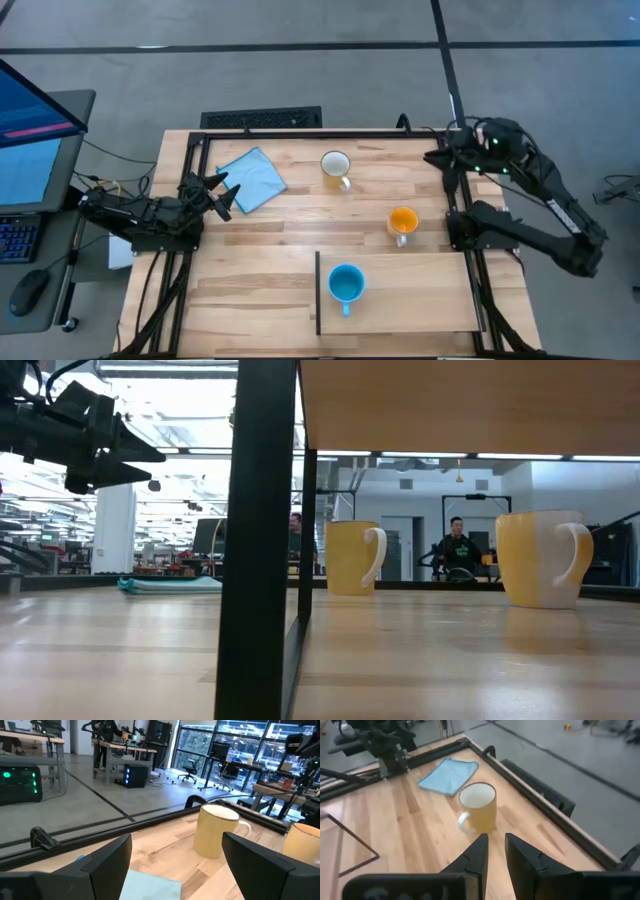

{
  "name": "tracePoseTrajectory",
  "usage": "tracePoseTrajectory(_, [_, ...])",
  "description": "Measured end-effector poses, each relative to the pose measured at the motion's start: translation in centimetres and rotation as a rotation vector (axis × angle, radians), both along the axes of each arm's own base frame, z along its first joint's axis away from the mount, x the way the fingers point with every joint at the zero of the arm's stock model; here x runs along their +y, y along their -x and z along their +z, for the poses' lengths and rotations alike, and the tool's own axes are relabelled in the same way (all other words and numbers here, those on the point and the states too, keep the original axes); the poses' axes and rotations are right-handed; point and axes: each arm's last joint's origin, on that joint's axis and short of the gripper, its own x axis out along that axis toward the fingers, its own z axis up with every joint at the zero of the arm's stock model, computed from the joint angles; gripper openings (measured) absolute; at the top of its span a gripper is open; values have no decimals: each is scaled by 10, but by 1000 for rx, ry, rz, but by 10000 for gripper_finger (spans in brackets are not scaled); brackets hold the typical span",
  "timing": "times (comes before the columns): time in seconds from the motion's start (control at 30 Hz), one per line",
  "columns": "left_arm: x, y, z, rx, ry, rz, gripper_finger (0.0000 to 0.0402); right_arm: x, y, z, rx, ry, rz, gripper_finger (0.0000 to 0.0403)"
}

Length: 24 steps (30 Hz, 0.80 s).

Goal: Stack small to large cups/mugs on shelf
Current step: Put the yellow mug on the shelf

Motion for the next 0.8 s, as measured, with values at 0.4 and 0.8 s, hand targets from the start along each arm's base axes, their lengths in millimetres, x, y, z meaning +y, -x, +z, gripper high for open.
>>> tracePoseTrajectory(0.4, [0, 0, 0, -8, 3, 0, 301, -12, -18, -2, 15, -154, -14, 86])
tracePoseTrajectory(0.8, [0, 0, 0, -12, 6, 0, 301, -12, -19, -2, -6, -217, -23, 125])
